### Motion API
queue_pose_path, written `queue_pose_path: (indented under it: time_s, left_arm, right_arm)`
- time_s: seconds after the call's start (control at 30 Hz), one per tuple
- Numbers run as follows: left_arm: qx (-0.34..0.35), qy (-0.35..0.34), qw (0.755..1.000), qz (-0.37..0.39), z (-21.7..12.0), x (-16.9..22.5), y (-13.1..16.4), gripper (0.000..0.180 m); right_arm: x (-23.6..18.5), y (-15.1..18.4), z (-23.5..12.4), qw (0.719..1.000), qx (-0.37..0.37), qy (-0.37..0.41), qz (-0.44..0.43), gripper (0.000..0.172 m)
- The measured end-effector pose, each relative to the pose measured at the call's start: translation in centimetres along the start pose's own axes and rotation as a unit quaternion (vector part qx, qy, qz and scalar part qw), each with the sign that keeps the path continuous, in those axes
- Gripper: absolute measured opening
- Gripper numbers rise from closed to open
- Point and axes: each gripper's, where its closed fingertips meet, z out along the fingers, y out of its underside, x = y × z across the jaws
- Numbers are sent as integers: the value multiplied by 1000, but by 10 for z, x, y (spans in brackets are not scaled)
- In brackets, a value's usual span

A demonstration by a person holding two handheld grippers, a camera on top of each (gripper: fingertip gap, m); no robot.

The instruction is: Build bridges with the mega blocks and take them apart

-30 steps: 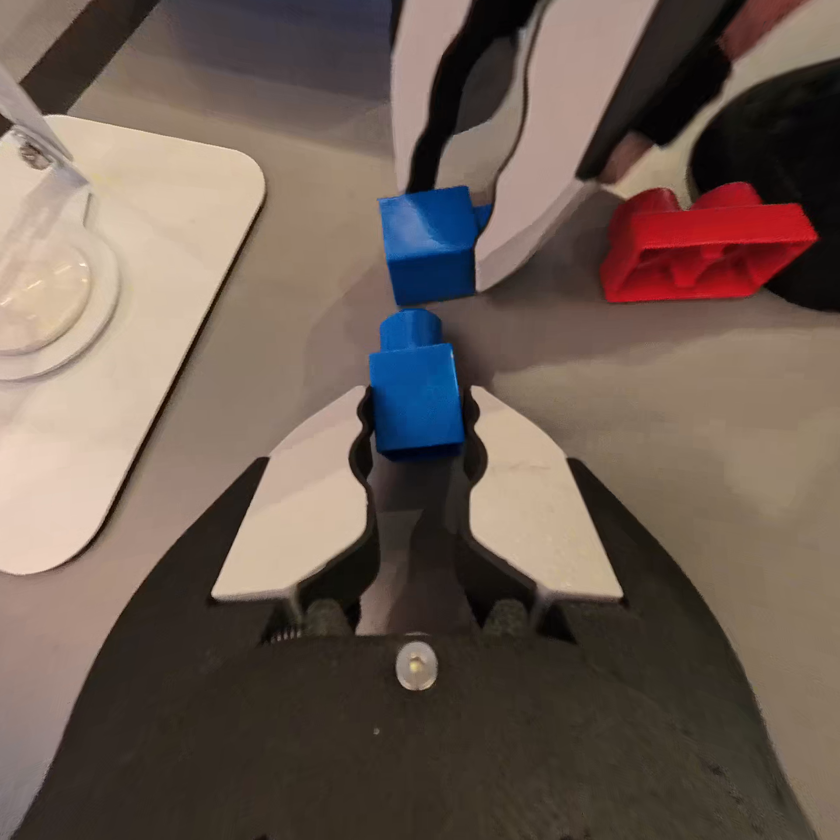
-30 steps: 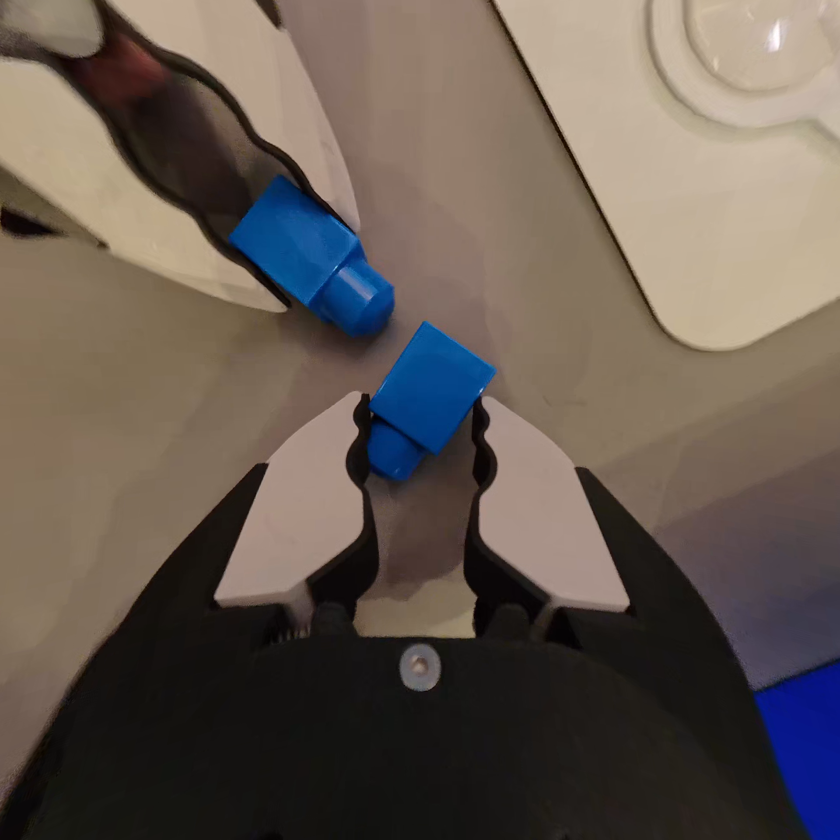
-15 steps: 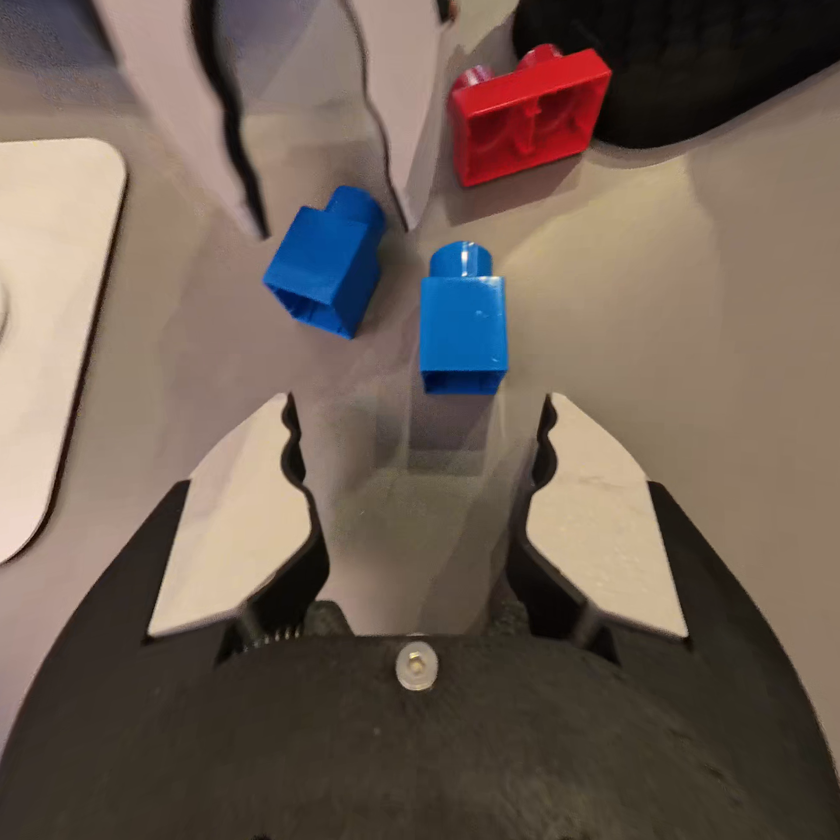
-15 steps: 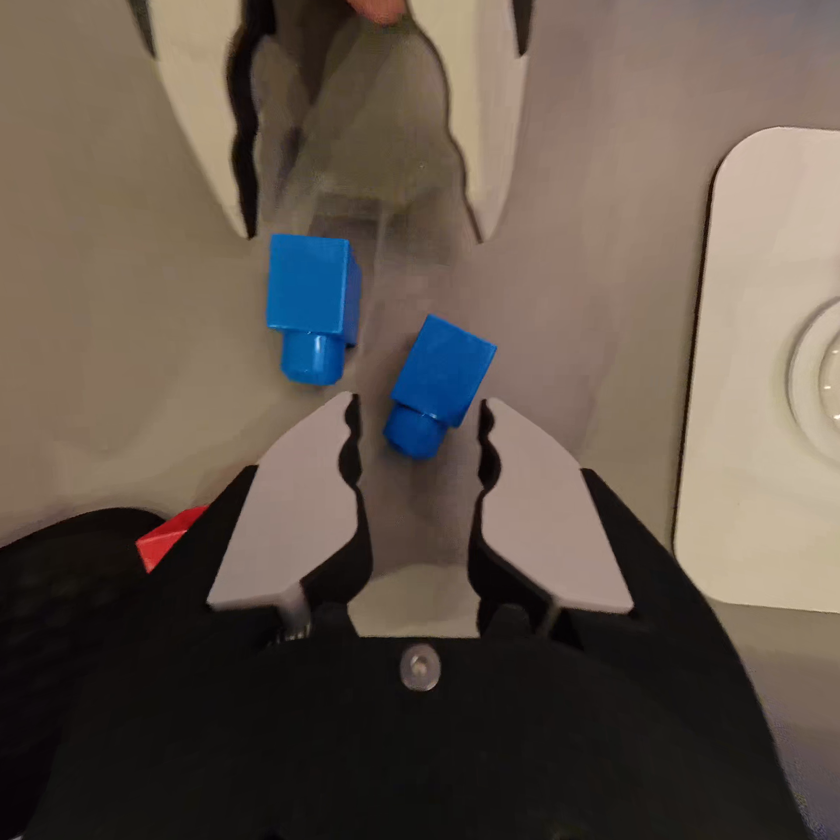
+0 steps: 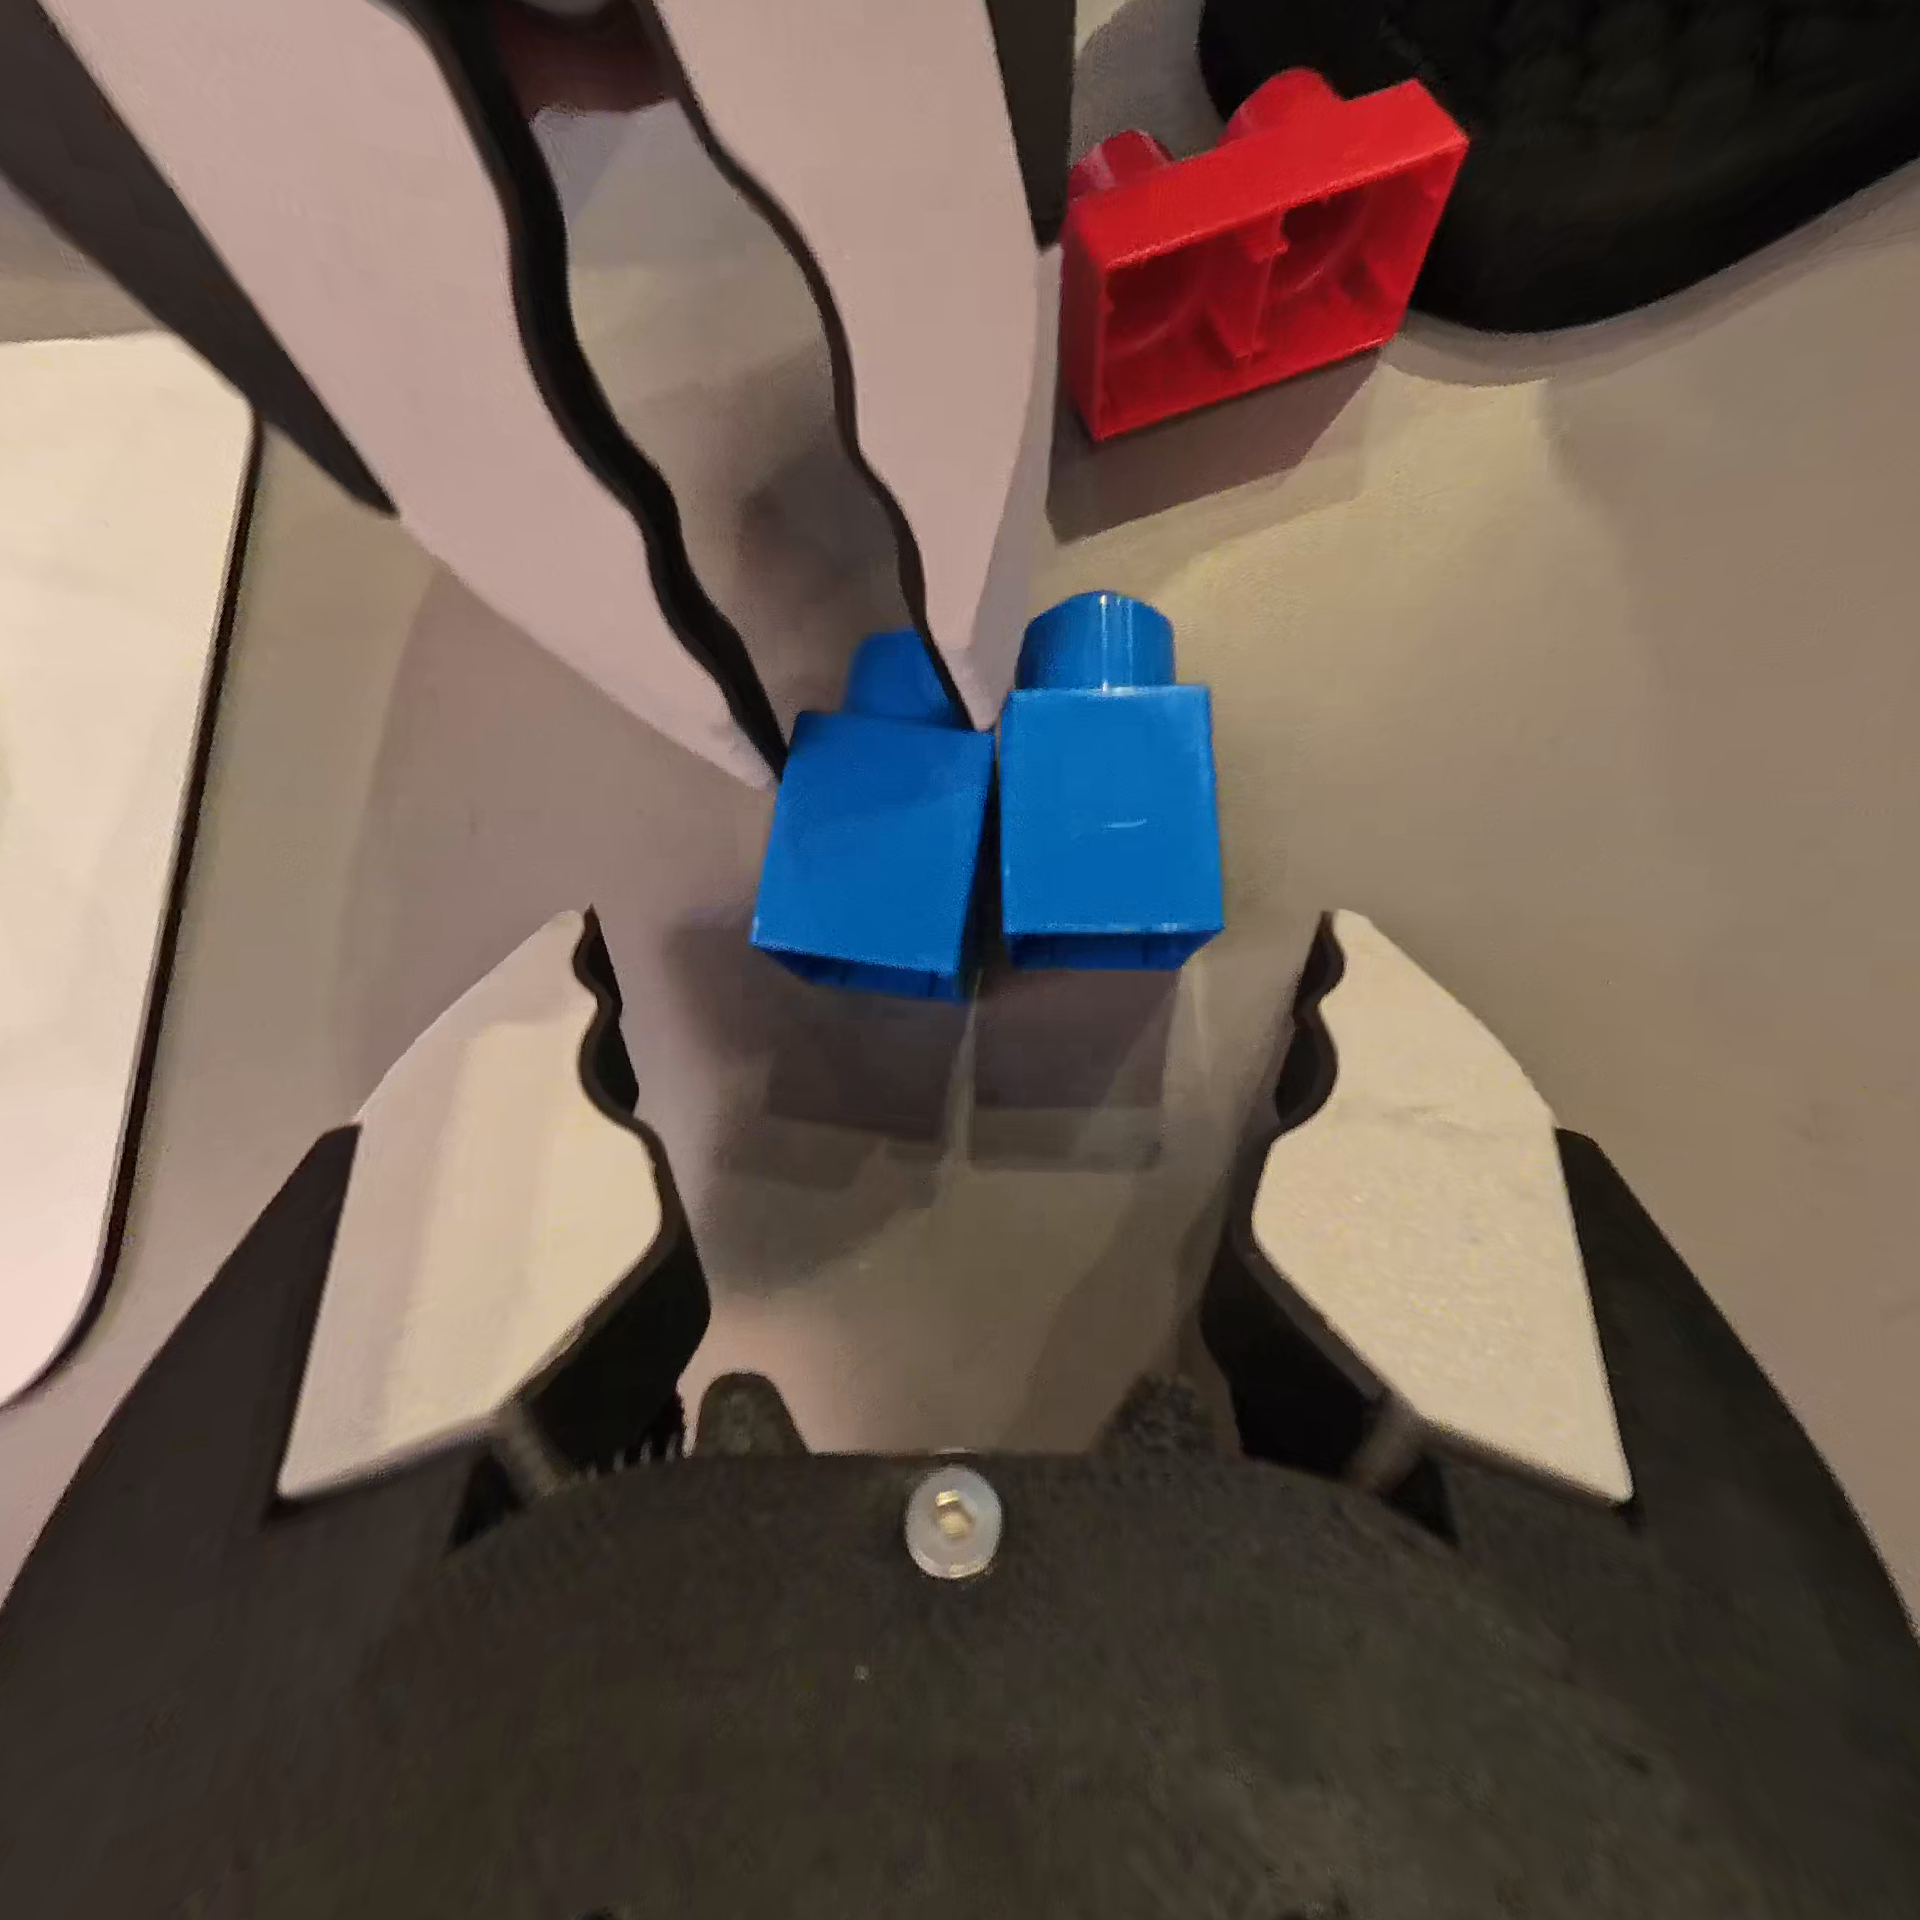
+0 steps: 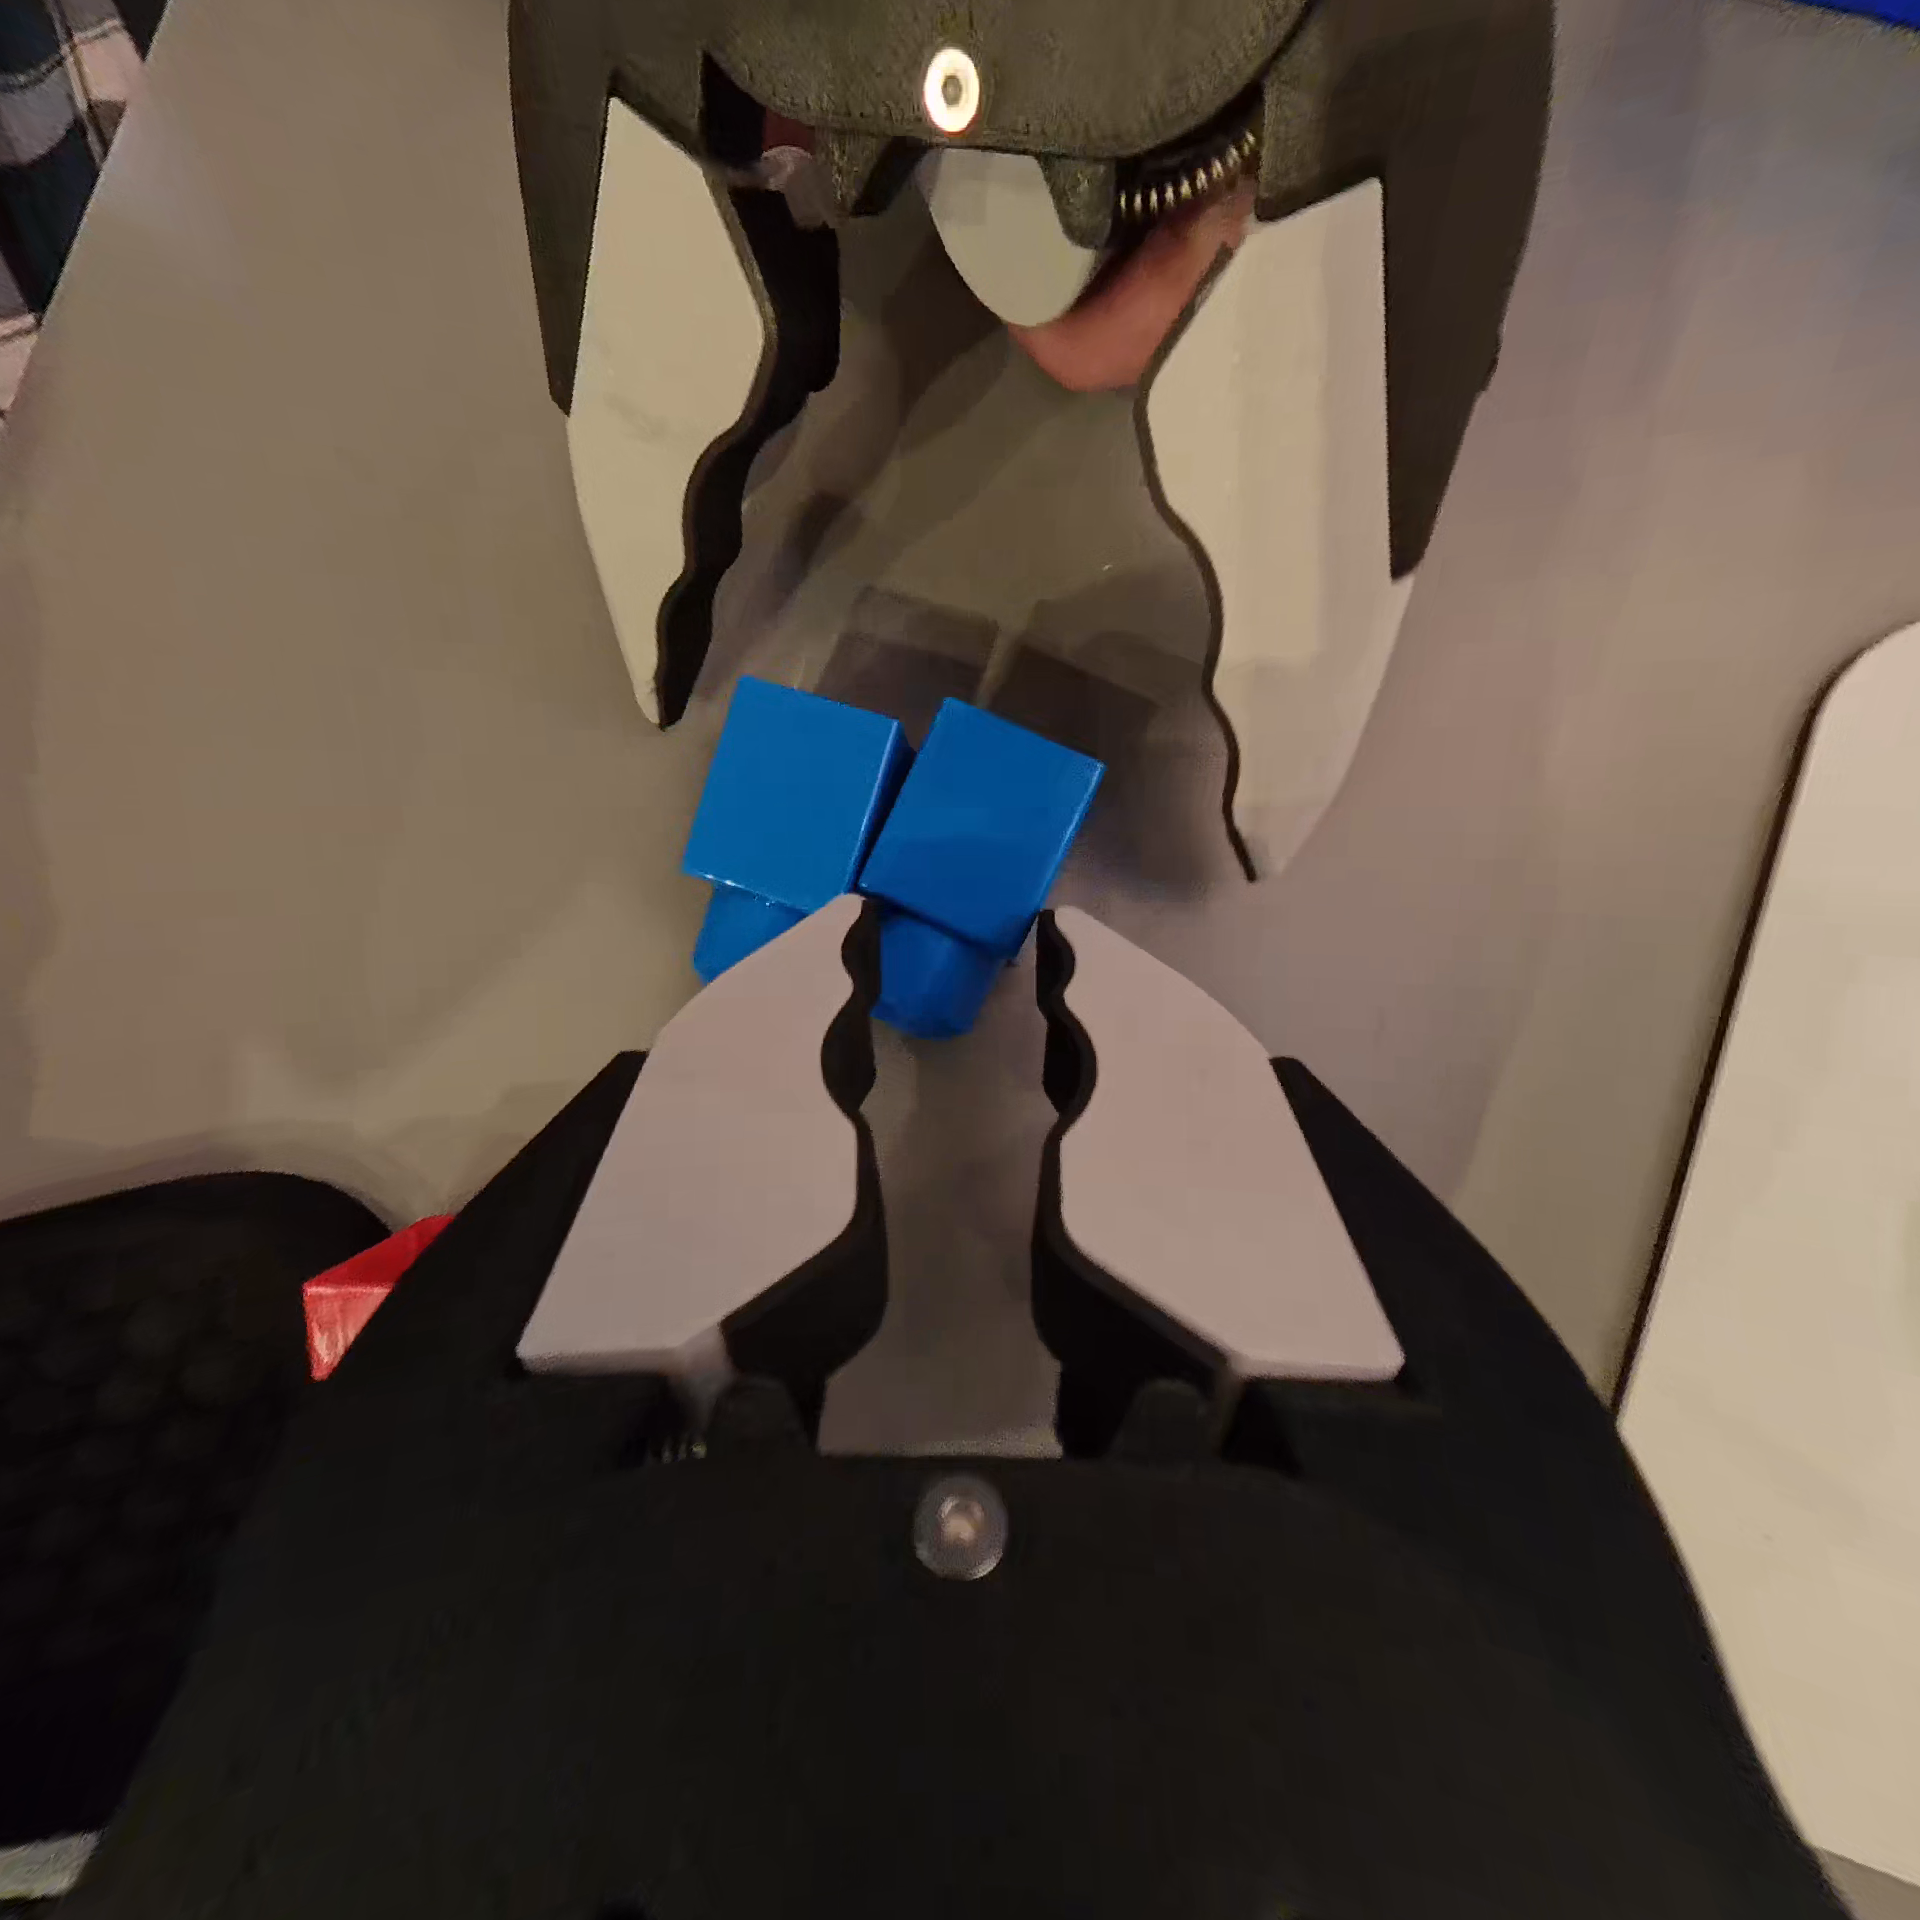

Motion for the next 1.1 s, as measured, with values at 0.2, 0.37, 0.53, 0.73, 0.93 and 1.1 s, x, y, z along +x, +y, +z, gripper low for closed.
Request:
queue_pose_path:
  time_s: [0.2, 0.37, 0.53, 0.73, 0.93, 1.1]
  left_arm:
    - [-16, 16, 1000, -6, 7, 5, -1, 116]
    - [-19, 29, 999, -11, 8, 11, -1, 102]
    - [-8, 28, 999, -30, 0, 12, 2, 101]
    - [-20, 34, 999, -27, 4, 12, 2, 94]
    - [-20, 32, 999, -25, 4, 13, 1, 91]
    - [-17, 34, 999, -26, 3, 16, 0, 86]
  right_arm:
    - [-1, -1, -15, 1000, 15, 10, 22, 33]
    - [-6, 19, -10, 999, -24, 36, 31, 31]
    - [-22, 31, -6, 996, -53, 54, 39, 42]
    - [-31, 22, -1, 994, -53, 89, 46, 46]
    - [-28, 17, 2, 992, -53, 97, 64, 43]
    - [-31, 17, 2, 992, -59, 97, 62, 45]
